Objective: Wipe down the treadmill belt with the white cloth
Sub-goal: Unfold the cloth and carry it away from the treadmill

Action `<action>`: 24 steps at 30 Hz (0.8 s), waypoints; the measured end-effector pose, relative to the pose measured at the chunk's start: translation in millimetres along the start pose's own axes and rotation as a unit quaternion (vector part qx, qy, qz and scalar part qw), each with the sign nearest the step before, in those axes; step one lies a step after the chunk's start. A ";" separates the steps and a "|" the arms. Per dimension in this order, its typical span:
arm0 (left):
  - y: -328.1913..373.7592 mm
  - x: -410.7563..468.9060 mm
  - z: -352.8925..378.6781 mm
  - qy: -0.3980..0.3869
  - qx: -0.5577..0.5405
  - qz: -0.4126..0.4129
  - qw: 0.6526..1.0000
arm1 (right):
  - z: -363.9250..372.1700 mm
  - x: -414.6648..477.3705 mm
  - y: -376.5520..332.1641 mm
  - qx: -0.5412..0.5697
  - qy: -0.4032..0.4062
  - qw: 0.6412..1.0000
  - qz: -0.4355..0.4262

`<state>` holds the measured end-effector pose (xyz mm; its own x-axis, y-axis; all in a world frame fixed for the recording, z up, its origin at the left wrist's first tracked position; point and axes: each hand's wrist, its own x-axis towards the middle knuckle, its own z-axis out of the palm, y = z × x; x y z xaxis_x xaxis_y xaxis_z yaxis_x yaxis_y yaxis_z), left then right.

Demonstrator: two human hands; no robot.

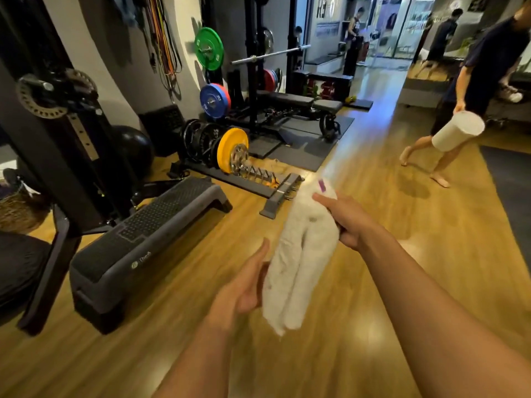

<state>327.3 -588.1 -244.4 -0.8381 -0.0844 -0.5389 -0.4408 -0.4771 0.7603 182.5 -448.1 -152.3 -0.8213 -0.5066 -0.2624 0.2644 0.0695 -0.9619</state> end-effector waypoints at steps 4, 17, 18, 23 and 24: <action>35.6 26.0 -37.5 0.032 -0.165 0.076 0.983 | -25.3 44.9 11.0 0.015 0.030 0.999 0.040; 135.9 107.7 -143.1 0.005 -0.019 0.067 0.998 | 80.7 190.5 -1.4 0.038 -0.058 0.991 0.112; 146.0 113.8 -155.0 0.026 -0.038 0.091 0.995 | 86.3 201.6 -3.0 0.054 -0.083 0.989 0.109; 175.7 142.3 -216.1 0.130 -0.083 0.107 0.982 | 126.6 269.8 -6.1 0.096 -0.153 0.980 0.078; 171.6 153.6 -215.4 0.126 -0.007 0.051 0.991 | 143.5 284.2 -5.6 0.072 -0.168 0.979 0.089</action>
<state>192.2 -871.3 -274.8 -0.7710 -0.3473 -0.5338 -0.3515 -0.4670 0.8114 20.1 -715.7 -210.5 -0.5489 -0.7533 -0.3625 0.4767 0.0741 -0.8759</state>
